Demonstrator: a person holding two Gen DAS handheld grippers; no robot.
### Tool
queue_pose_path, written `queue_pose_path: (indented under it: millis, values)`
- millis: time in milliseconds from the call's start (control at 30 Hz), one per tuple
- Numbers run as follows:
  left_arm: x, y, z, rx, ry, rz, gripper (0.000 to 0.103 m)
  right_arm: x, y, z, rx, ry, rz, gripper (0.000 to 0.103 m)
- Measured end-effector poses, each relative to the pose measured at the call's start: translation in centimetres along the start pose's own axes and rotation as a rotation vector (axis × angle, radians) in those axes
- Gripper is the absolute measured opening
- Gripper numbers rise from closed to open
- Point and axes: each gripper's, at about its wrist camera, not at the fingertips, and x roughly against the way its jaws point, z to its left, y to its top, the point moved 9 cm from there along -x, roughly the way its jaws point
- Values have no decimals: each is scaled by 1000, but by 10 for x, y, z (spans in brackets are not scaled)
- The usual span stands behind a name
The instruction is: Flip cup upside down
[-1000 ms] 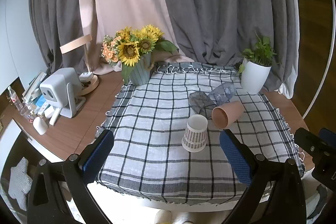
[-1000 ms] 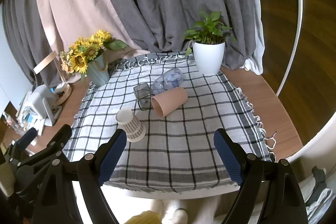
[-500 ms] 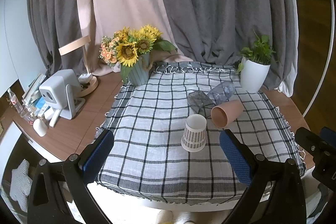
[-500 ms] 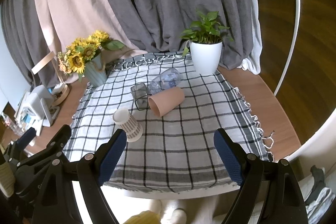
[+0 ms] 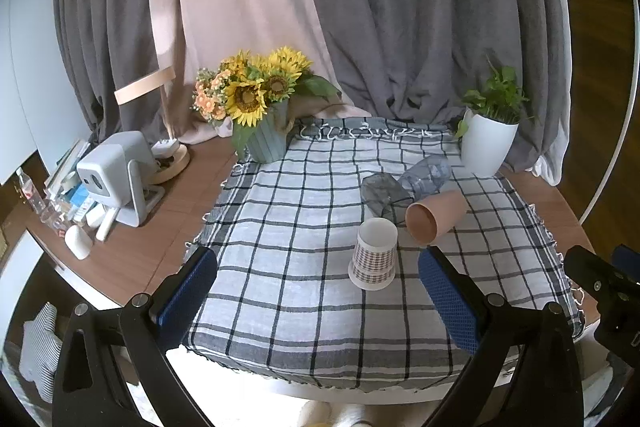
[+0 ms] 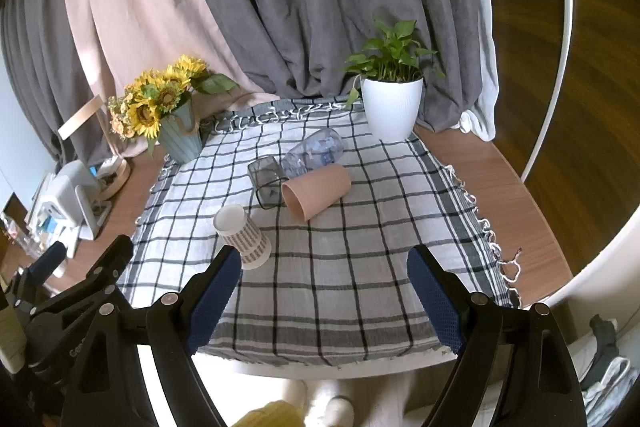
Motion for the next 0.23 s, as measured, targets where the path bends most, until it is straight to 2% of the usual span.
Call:
queue_pose_path:
  millis: [233]
  values:
    - [0,0,-1,-5,-8,-1,103,0,0,-1,1,-5,-1,85]
